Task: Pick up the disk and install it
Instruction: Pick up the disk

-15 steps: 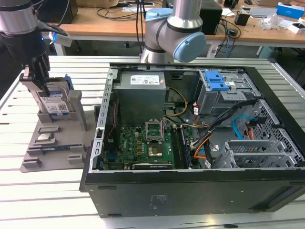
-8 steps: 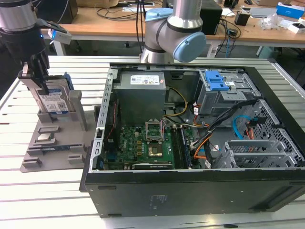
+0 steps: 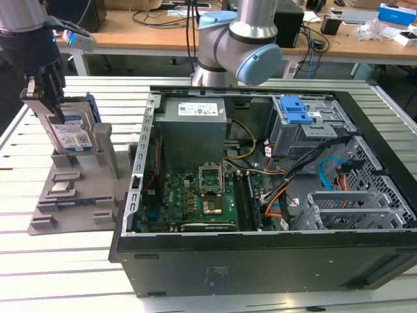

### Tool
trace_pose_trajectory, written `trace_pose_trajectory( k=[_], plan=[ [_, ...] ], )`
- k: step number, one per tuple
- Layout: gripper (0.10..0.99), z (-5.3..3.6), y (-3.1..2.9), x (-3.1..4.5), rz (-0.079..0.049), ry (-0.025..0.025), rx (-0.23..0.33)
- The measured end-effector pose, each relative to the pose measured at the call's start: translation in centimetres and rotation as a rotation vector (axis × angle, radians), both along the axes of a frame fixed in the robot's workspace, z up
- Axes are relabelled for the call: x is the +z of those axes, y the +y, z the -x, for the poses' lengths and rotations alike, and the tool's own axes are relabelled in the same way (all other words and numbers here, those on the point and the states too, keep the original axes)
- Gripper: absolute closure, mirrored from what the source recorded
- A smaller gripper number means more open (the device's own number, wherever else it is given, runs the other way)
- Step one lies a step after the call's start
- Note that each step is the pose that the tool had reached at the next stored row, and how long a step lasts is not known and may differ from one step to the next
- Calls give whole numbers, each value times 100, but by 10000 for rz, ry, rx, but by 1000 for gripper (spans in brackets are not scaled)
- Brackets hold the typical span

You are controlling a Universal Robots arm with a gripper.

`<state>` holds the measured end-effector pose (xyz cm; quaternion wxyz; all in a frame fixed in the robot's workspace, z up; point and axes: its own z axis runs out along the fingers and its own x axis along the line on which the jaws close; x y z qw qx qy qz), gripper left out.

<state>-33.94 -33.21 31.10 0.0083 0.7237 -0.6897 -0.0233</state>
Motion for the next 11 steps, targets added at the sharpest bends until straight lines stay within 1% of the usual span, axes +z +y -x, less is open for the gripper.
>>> trace_pose_trajectory(
  k=[11],
  plan=[
    [722, -1, 9, 74, 0, 0, -1]
  ],
)
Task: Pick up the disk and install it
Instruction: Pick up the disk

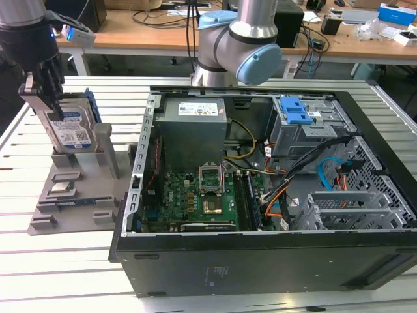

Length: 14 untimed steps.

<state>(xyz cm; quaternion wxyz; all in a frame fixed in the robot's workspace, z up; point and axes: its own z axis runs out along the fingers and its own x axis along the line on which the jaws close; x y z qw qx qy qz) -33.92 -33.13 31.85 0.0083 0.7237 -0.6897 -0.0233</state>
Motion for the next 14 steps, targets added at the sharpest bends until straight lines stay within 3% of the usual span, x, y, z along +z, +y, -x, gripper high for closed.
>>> trace_pose_trajectory(
  k=[14],
  plan=[
    [722, -4, 15, 125, 0, 0, 0]
  ],
)
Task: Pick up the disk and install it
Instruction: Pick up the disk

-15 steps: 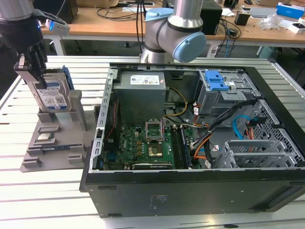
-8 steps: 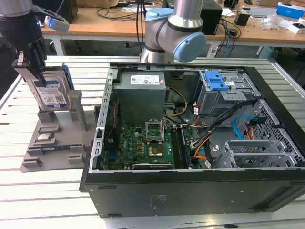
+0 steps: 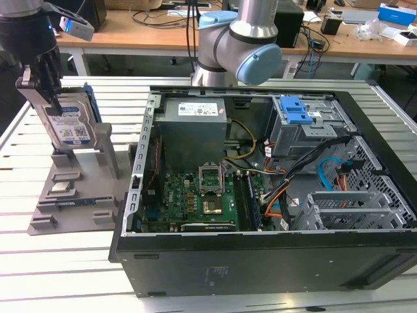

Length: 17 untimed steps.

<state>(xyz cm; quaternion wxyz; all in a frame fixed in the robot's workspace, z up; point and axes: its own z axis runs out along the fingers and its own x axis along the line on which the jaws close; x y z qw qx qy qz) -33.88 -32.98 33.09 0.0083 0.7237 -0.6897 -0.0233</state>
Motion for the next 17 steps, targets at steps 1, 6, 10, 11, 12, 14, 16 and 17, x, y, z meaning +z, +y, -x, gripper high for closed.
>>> trace_pose_trajectory(
  k=[1, 6, 10, 11, 12, 14, 16, 17],
  plan=[
    [722, 0, 1, 8, 0, 0, 0],
    [722, -3, 11, 66, 0, 0, 0],
    [722, -5, 17, 101, 0, 0, 0],
    [722, -5, 18, 109, 1, 0, 0],
    [722, -5, 19, 121, 0, 0, 0],
    [722, -6, 21, 140, 0, 0, 0],
    [722, -6, 23, 156, 0, 0, 0],
    [722, -7, 24, 164, 0, 0, 0]
  ],
)
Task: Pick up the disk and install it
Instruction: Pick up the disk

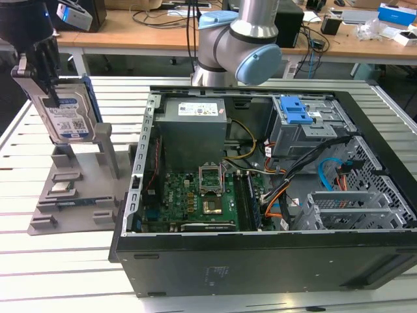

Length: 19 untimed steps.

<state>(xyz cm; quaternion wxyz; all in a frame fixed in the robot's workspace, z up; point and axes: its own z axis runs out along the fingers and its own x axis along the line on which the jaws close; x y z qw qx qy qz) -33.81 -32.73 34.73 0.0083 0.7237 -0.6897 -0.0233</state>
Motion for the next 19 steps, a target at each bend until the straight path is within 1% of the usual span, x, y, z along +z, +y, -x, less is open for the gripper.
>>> trace_pose_trajectory(
  k=[2, 17, 19],
  plan=[
    [722, -1, 4, 29, 0, 0, 0],
    [722, -3, 17, 167, 0, 0, 0],
    [722, -4, 20, 199, 0, 0, 0]
  ],
)
